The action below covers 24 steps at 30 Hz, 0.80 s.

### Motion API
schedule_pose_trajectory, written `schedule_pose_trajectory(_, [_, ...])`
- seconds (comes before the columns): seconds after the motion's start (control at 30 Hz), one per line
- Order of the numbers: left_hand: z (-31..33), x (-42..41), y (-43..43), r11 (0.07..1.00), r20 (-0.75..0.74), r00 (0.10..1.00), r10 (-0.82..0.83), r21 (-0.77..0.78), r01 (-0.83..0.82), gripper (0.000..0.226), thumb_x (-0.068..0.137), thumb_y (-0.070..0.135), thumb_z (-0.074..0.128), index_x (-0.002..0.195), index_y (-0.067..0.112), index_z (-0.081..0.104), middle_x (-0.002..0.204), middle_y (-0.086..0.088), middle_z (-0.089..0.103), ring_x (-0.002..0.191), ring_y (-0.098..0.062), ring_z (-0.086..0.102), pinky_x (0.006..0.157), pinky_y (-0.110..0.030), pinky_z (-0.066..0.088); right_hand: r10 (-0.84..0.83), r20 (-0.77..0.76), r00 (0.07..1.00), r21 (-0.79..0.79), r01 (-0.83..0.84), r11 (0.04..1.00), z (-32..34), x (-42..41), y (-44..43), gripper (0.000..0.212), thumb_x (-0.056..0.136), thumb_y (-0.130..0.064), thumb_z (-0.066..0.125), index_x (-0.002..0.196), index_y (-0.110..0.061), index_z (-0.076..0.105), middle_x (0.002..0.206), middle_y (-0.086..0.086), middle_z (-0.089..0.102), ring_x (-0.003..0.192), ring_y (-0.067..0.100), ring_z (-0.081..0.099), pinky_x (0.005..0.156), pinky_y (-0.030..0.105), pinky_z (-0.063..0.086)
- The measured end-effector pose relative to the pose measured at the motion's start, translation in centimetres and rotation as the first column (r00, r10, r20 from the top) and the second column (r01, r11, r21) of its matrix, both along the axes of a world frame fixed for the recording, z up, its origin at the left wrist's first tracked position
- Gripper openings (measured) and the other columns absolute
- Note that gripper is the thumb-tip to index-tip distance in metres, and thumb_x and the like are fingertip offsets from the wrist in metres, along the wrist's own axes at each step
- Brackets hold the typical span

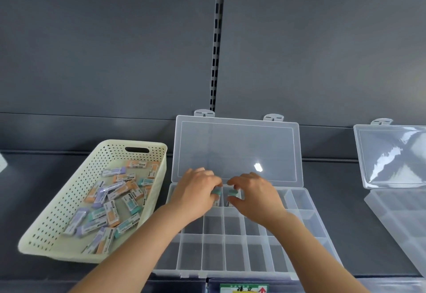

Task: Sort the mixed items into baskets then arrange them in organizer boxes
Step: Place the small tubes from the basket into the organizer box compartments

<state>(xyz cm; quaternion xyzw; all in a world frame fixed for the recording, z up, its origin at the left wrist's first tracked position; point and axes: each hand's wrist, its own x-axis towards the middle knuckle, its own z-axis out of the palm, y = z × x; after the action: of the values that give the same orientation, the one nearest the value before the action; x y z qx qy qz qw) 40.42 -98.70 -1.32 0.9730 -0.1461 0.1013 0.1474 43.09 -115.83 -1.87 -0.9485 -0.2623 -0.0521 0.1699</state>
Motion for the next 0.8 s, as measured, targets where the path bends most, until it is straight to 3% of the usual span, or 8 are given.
schedule_pose_trajectory(0.13, [1.6, -0.6, 1.6, 0.997, 0.022, 0.999, 0.034, -0.069, -0.033, 0.018, 0.090, 0.031, 0.061, 0.104, 0.023, 0.069, 0.093, 0.008, 0.063, 0.089, -0.011, 0.052, 0.073, -0.023, 0.037, 0.038, 0.039, 0.999, 0.101, -0.041, 0.994, 1.3, -0.4, 1.3, 0.030, 0.086, -0.030, 0.062, 0.115, -0.022, 0.066, 0.102, -0.004, 0.068, 0.098, 0.016, 0.057, 0.081, 0.029, 0.050])
schedule_pose_trajectory(0.27, [3.5, -2.5, 5.7, 0.977, 0.018, 0.983, 0.185, -0.106, -0.182, 0.016, 0.090, 0.031, 0.062, 0.103, 0.025, 0.069, 0.093, 0.010, 0.064, 0.086, -0.009, 0.054, 0.071, -0.023, 0.041, 0.145, 0.049, 0.988, 0.144, -0.151, 0.978, 2.8, -1.2, 5.0, 0.023, 0.089, -0.028, 0.059, 0.108, -0.020, 0.070, 0.100, -0.002, 0.069, 0.095, 0.019, 0.059, 0.080, 0.031, 0.050])
schedule_pose_trajectory(0.4, [4.6, -5.5, 11.6, 0.923, -0.159, 0.912, 0.379, 0.002, -0.384, 0.008, 0.089, 0.029, 0.061, 0.089, 0.030, 0.069, 0.088, 0.015, 0.065, 0.077, -0.005, 0.058, 0.069, -0.026, 0.047, 0.329, 0.030, 0.944, 0.138, -0.330, 0.934, 3.7, -2.8, 9.9, 0.021, 0.089, -0.027, 0.060, 0.106, -0.021, 0.071, 0.104, -0.002, 0.068, 0.098, 0.018, 0.057, 0.081, 0.032, 0.050])
schedule_pose_trajectory(0.5, [4.0, -7.3, 15.3, 0.869, -0.375, 0.784, 0.494, 0.244, -0.431, 0.017, 0.088, 0.028, 0.059, 0.076, 0.022, 0.069, 0.080, 0.007, 0.064, 0.072, -0.011, 0.060, 0.066, -0.029, 0.050, 0.459, -0.023, 0.888, 0.013, -0.459, 0.888, 3.7, -3.8, 13.8, 0.026, 0.089, -0.031, 0.060, 0.112, -0.024, 0.069, 0.109, -0.001, 0.068, 0.103, 0.019, 0.055, 0.087, 0.034, 0.050])
schedule_pose_trajectory(0.6, [2.4, -8.9, 16.9, 0.837, -0.480, 0.687, 0.546, 0.353, -0.418, 0.020, 0.082, 0.030, 0.063, 0.067, 0.017, 0.063, 0.068, 0.005, 0.056, 0.060, -0.013, 0.053, 0.053, -0.026, 0.040, 0.523, -0.051, 0.851, -0.217, -0.521, 0.825, 3.3, -4.4, 17.2, 0.026, 0.088, -0.034, 0.059, 0.109, -0.023, 0.070, 0.105, 0.003, 0.067, 0.101, 0.023, 0.055, 0.089, 0.037, 0.048])
schedule_pose_trajectory(0.67, [1.4, -9.6, 17.2, 0.839, -0.511, 0.666, 0.543, 0.366, -0.403, 0.023, 0.077, 0.038, 0.068, 0.065, 0.020, 0.059, 0.066, 0.007, 0.052, 0.057, -0.010, 0.049, 0.050, -0.026, 0.035, 0.552, -0.047, 0.832, -0.407, -0.521, 0.750, 3.1, -4.8, 19.2, 0.025, 0.087, -0.033, 0.059, 0.104, -0.020, 0.070, 0.099, 0.005, 0.067, 0.097, 0.025, 0.054, 0.084, 0.035, 0.043])
schedule_pose_trajectory(0.73, [0.6, -10.0, 17.2, 0.847, -0.532, 0.659, 0.532, 0.333, -0.416, 0.027, 0.070, 0.049, 0.073, 0.070, 0.026, 0.059, 0.069, 0.010, 0.054, 0.060, -0.006, 0.049, 0.048, -0.025, 0.032, 0.534, -0.090, 0.841, -0.502, -0.501, 0.705, 2.7, -5.0, 20.8, 0.019, 0.086, -0.029, 0.060, 0.096, -0.016, 0.069, 0.090, 0.006, 0.063, 0.091, 0.026, 0.053, 0.076, 0.034, 0.039])
schedule_pose_trajectory(0.8, [0.1, -10.1, 17.2, 0.855, -0.549, 0.658, 0.515, 0.281, -0.435, 0.033, 0.066, 0.056, 0.075, 0.081, 0.030, 0.061, 0.077, 0.012, 0.057, 0.066, -0.004, 0.051, 0.051, -0.024, 0.032, 0.511, -0.139, 0.848, -0.561, -0.493, 0.665, 2.2, -5.1, 22.0, 0.017, 0.083, -0.027, 0.062, 0.074, -0.012, 0.059, 0.072, 0.002, 0.053, 0.077, 0.024, 0.052, 0.066, 0.033, 0.038])
